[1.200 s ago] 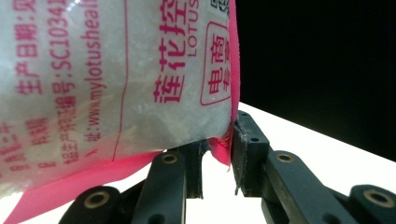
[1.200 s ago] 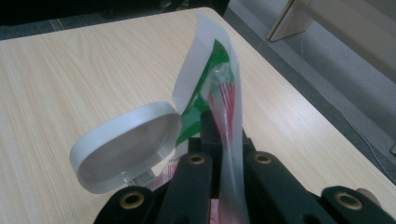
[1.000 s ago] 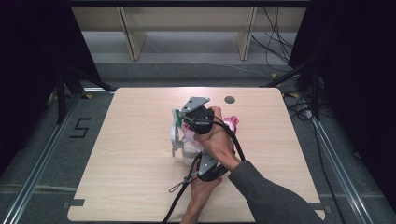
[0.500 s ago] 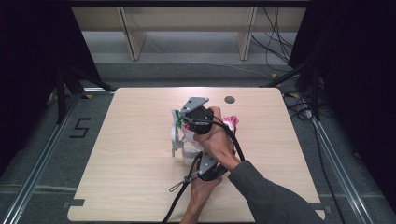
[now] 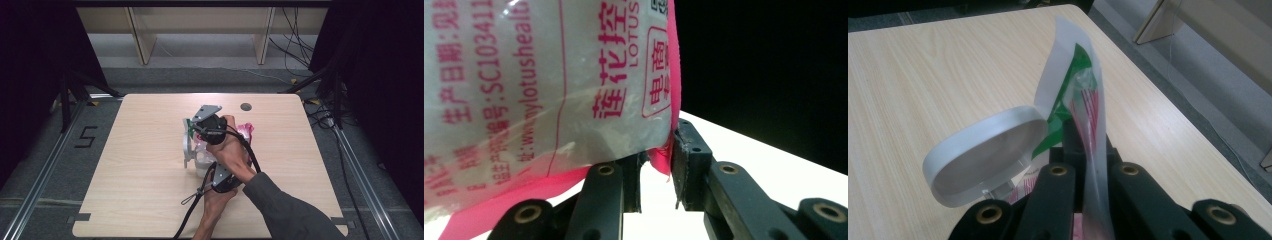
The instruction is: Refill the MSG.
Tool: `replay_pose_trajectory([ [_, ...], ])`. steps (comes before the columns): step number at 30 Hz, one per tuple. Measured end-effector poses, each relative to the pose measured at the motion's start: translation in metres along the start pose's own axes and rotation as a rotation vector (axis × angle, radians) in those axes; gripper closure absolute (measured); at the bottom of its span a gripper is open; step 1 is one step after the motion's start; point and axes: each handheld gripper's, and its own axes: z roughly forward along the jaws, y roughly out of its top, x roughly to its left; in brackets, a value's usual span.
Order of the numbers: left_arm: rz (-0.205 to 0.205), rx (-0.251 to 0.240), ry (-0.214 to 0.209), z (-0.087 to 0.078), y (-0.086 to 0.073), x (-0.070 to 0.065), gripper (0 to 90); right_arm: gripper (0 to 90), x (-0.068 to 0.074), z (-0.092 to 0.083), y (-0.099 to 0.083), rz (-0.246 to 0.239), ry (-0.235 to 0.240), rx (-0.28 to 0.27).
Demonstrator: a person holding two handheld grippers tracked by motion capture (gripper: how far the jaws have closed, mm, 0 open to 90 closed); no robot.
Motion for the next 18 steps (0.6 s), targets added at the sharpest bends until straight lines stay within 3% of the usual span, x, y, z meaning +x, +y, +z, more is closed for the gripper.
replay_pose_trajectory([
  [2,-0.005,-0.003,-0.001,0.0001,0.0002,-0.0004,75.1,90.0,-0.0018,0.0011,-0.0001,-0.026,-0.011,0.005],
  [5,-0.001,0.0,-0.001,0.0001,0.0004,-0.0002,75.1,90.0,-0.0021,0.0012,-0.0001,-0.028,-0.012,0.006],
  [8,-0.001,0.001,-0.002,0.0002,0.0004,-0.0005,75.1,90.0,-0.0012,-0.0001,-0.0002,0.011,0.01,0.009],
  [9,0.0,0.001,-0.002,0.0002,0.0005,-0.0005,75.1,90.0,-0.0026,0.0,-0.0002,-0.006,0.006,-0.001],
  [18,-0.004,-0.001,-0.006,0.0004,0.0008,-0.0012,75.1,90.0,-0.0029,-0.0005,0.0,-0.002,0.005,-0.004],
])
